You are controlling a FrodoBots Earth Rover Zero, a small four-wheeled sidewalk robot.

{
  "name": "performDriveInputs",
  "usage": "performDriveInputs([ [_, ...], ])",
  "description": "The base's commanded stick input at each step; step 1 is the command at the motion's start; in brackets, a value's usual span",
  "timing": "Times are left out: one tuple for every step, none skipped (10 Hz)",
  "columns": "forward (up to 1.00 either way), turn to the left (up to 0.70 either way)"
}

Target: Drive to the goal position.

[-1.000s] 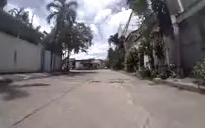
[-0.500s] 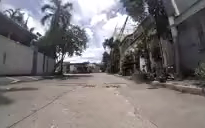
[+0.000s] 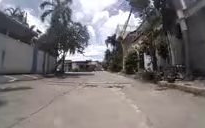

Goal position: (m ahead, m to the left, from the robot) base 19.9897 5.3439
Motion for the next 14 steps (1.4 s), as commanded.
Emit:
performDriveInputs([
  [0.7,0.0],
  [0.7,0.0],
  [0.7,0.0],
  [0.7,0.0],
  [0.7,0.0],
  [0.7,0.0],
  [0.7,0.0],
  [0.7,0.0],
  [0.7,0.0],
  [0.7,0.0],
  [0.7,0.0],
  [0.7,0.0],
  [0.7,0.0],
  [0.7,0.0],
])
